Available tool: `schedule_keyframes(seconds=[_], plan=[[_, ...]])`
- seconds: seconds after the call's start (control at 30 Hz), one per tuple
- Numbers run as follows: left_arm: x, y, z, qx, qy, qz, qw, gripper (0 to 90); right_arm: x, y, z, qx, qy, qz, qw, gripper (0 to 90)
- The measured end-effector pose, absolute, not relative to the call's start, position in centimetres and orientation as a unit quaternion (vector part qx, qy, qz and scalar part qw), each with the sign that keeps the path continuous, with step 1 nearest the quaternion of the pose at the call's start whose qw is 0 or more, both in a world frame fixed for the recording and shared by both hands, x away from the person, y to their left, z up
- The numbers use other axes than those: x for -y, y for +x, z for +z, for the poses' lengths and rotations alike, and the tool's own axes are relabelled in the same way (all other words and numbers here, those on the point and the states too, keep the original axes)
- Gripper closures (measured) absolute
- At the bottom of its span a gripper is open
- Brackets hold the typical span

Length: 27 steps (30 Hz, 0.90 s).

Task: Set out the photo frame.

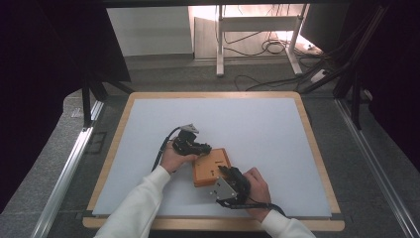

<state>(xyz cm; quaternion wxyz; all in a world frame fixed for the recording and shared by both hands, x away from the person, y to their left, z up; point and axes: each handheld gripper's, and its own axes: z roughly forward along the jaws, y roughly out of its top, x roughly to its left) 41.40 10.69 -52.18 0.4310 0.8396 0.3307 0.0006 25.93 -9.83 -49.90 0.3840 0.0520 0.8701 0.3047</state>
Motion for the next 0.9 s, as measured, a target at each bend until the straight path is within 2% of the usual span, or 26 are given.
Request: schedule_keyframes(seconds=[0.1, 0.3, 0.4, 0.53, 0.9], plan=[[-10.8, 41.3, -52.0, -0.333, 0.837, 0.003, 0.434, 75.6, 9.9, 26.1, -49.6, -0.867, 0.052, 0.311, 0.385, 51.9], [-12.3, 40.9, -51.1, -0.351, 0.825, 0.024, 0.442, 48.7, 9.8, 26.3, -49.2, -0.867, 0.047, 0.309, 0.387, 54.2], [-13.6, 40.3, -50.6, -0.358, 0.819, 0.037, 0.447, 41.0, 9.9, 26.4, -49.0, -0.869, 0.046, 0.307, 0.385, 54.5], [-15.3, 39.3, -50.4, -0.360, 0.818, 0.050, 0.447, 34.6, 10.0, 26.5, -48.9, -0.871, 0.049, 0.309, 0.380, 54.5], [-18.7, 36.0, -51.0, -0.360, 0.819, 0.077, 0.440, 31.6, 10.0, 26.8, -48.5, -0.873, 0.046, 0.308, 0.375, 55.4]])
